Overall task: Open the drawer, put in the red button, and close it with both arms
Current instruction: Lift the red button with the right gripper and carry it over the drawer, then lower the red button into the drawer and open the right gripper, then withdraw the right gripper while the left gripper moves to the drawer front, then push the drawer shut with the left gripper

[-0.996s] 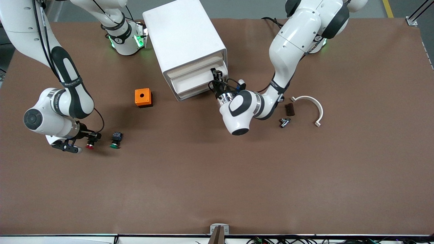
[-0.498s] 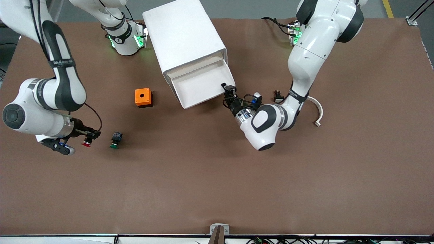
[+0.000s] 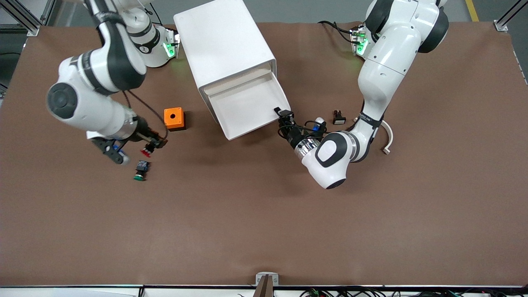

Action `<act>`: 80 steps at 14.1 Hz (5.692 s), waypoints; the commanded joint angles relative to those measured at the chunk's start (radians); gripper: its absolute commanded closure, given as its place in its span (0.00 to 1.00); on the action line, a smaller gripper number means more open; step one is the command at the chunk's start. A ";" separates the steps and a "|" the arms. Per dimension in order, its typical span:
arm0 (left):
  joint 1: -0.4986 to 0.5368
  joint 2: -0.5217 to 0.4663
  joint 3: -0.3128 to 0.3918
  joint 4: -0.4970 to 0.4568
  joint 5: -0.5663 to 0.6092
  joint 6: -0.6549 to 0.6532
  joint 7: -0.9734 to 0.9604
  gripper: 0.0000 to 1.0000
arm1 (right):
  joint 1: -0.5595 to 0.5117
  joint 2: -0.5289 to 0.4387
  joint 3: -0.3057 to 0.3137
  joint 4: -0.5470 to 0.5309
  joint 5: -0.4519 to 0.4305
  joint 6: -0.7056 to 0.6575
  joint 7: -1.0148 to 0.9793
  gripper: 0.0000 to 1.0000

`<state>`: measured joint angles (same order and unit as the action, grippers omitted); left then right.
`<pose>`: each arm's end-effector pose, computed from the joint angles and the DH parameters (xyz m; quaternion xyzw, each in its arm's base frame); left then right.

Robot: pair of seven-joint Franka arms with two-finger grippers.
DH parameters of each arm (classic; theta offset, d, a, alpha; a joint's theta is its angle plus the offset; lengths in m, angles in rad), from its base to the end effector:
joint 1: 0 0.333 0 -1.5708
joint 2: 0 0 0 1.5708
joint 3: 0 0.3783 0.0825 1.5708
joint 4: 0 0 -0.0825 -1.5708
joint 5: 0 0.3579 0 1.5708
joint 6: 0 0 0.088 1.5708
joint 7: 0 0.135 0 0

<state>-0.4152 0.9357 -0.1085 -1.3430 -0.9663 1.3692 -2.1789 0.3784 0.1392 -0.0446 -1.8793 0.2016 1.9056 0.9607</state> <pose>0.5322 -0.4265 0.2308 -0.4381 -0.6477 0.5640 0.2653 0.5275 0.2050 0.4733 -0.9334 0.3428 0.0989 0.0380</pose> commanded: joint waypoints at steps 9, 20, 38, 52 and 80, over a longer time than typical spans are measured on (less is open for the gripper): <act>0.064 -0.006 -0.013 0.099 -0.016 -0.016 0.366 0.00 | 0.364 0.010 -0.014 -0.017 0.012 0.125 0.509 1.00; 0.033 -0.176 0.050 0.145 0.294 0.218 1.033 0.00 | 0.522 0.111 -0.014 -0.064 0.012 0.339 0.742 1.00; -0.165 -0.264 0.052 -0.001 0.908 0.571 0.953 0.00 | 0.518 0.135 -0.020 -0.018 0.015 0.305 0.673 0.00; -0.172 -0.262 -0.066 -0.025 0.931 0.561 0.969 0.00 | 0.056 0.071 -0.026 0.279 0.002 -0.308 -0.084 0.00; -0.408 -0.252 -0.131 -0.034 0.844 0.561 0.973 0.00 | -0.371 0.053 -0.018 0.425 -0.226 -0.537 -0.967 0.00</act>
<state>-0.8155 0.7046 -0.2363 -1.3564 -0.0790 1.9237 -1.2076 0.0172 0.1899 -0.0709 -1.4681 -0.0067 1.3846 0.0024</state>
